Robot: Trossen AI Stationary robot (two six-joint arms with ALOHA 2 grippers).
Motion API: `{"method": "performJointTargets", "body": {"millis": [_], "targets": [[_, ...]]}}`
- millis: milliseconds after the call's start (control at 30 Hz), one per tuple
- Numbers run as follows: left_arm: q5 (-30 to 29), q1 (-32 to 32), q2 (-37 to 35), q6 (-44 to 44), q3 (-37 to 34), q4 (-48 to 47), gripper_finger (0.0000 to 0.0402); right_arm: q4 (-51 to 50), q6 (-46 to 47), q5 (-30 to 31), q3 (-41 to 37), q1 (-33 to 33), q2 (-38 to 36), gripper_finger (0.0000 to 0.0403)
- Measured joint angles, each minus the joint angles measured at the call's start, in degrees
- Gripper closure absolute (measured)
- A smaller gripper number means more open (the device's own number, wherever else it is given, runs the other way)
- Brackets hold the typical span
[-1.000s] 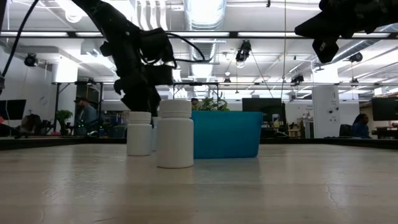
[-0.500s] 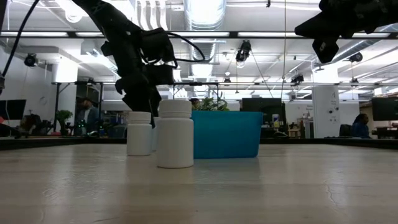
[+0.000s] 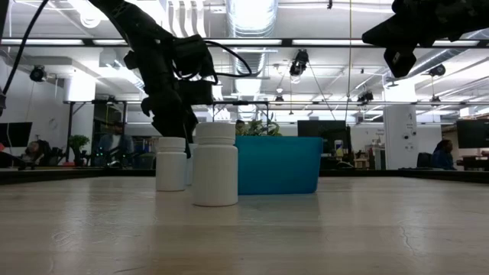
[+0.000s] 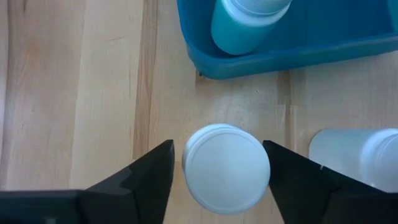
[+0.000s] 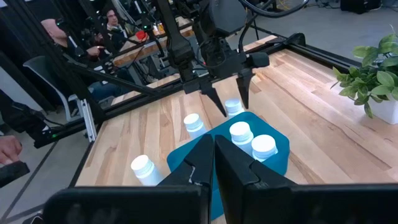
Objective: Pick and place pill bottles into a basket
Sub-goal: Put the top white medicine bottle into the blue bin
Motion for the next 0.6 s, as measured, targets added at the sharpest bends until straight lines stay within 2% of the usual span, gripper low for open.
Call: {"method": "performJointTargets", "body": {"millis": [300,600], "targets": [[0.17,0.0,-0.07,0.04,-0.32,-0.7,0.0245,0.0,0.0,0.0,0.0,0.0,0.0,0.0394],[-0.35,-0.07,-0.07,0.02,0.29,-1.54,0.0246,0.0,0.0,0.01,0.01,-0.02,0.01,0.0394]]}}
